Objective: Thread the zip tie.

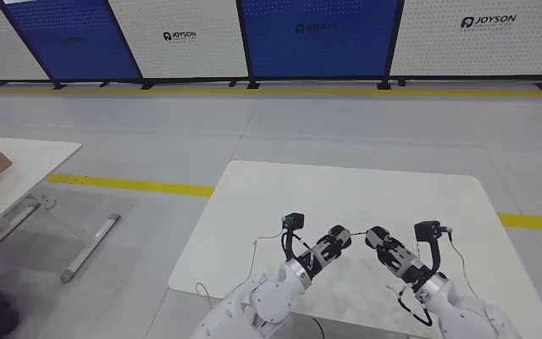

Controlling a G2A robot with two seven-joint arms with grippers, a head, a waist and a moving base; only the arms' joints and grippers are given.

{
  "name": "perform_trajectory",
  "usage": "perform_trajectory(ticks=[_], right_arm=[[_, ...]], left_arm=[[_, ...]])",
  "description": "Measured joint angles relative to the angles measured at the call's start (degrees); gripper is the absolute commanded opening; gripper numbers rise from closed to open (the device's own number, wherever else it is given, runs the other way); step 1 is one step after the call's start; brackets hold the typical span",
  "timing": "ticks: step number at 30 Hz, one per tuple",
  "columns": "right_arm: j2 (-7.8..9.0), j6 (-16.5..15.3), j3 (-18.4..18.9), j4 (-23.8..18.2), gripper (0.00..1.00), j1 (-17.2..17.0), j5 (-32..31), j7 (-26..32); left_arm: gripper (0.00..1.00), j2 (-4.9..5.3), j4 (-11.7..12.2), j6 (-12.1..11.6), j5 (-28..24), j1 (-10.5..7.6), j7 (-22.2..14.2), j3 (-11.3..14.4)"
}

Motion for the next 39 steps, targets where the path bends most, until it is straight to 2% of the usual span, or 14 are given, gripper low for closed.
perform_trajectory(ticks=[1, 2, 4, 9, 13, 29, 30, 32, 39], right_arm=[[0.0, 0.1, 0.0, 0.0, 0.0, 0.0, -0.1, 0.0], [-0.01, 0.2, -0.1, 0.0, 0.0, 0.0, -0.2, -0.1], [-0.02, 0.4, -0.2, 0.0, 0.0, 0.1, -0.4, -0.2], [-0.06, 0.6, -0.6, 0.2, 0.0, 0.3, -0.6, -0.3], [-0.07, 0.7, -0.7, 0.0, 0.0, 0.3, -0.7, -0.5], [-0.11, 1.3, -1.3, 0.0, 0.0, 0.8, -0.8, -0.3], [-0.11, 1.3, -1.4, 0.0, 0.16, 0.9, -0.9, -0.1], [-0.12, 1.5, -1.6, 0.1, 1.0, 1.1, -0.9, 0.3], [-0.18, 2.6, -2.0, 0.5, 1.0, 1.6, -0.9, 0.8]], left_arm=[[0.05, 0.0, 0.0, -0.1, -0.1, 0.04, -0.1, 0.0], [0.21, 0.01, -0.1, -0.1, -0.2, 0.09, -0.2, -0.1], [0.29, 0.05, -0.2, -0.2, -0.2, 0.16, -0.5, -0.1], [0.22, 0.13, -0.1, -0.2, 0.2, 0.22, -1.2, -0.1], [0.0, 0.11, 0.0, 0.0, 0.2, 0.02, -1.1, -0.1], [0.0, 0.26, -0.2, -0.4, -0.1, 0.09, -1.6, -0.8], [0.0, 0.27, -0.2, -0.5, -0.2, 0.11, -1.6, -0.9], [0.0, 0.28, -0.3, -0.7, -0.5, 0.17, -1.5, -1.0], [0.0, 0.07, -0.1, -1.5, -3.0, 0.36, 1.2, -1.8]])
